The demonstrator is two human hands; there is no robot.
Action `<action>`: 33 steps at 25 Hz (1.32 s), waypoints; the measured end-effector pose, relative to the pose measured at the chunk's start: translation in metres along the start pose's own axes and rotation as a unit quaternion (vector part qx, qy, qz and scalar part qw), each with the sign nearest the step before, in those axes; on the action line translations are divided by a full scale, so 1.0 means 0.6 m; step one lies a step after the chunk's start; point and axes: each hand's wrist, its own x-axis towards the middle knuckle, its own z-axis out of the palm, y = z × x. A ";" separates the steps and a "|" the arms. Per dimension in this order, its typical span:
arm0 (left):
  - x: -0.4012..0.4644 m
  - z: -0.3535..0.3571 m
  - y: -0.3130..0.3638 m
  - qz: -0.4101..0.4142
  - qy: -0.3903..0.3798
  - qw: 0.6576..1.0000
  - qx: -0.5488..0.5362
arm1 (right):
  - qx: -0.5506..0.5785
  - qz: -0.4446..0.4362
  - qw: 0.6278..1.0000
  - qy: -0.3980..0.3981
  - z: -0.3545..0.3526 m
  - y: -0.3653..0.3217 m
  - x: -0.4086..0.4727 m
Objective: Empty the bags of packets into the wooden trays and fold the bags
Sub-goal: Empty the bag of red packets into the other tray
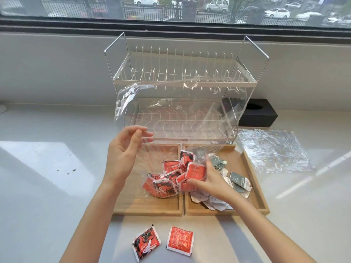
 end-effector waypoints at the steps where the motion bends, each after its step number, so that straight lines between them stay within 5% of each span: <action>1: -0.001 -0.001 -0.002 -0.005 0.004 1.000 0.000 | 0.001 0.001 1.000 0.010 0.003 -0.001 0.009; 8: -0.017 -0.039 -0.068 -0.126 -0.051 0.989 0.059 | -0.006 0.015 0.997 0.075 0.016 0.018 0.026; 11: -0.042 -0.044 -0.140 -0.271 -0.129 0.938 0.172 | -0.017 0.007 0.994 0.105 0.024 0.026 0.028; 14: -0.077 -0.028 -0.191 -0.375 -0.188 0.899 0.126 | -0.030 -0.006 0.993 0.117 0.027 0.027 0.025; 21: -0.089 -0.002 -0.205 -0.302 -0.166 0.915 0.210 | -0.096 -0.076 0.986 0.111 0.037 0.024 0.012; 26: -0.097 -0.005 -0.194 -0.258 -0.153 0.919 0.256 | -0.218 -0.066 0.973 -0.027 0.031 0.030 -0.005; 33: -0.086 -0.013 -0.167 -0.310 -0.108 0.944 0.027 | 0.019 -0.026 0.997 0.063 0.002 0.007 -0.007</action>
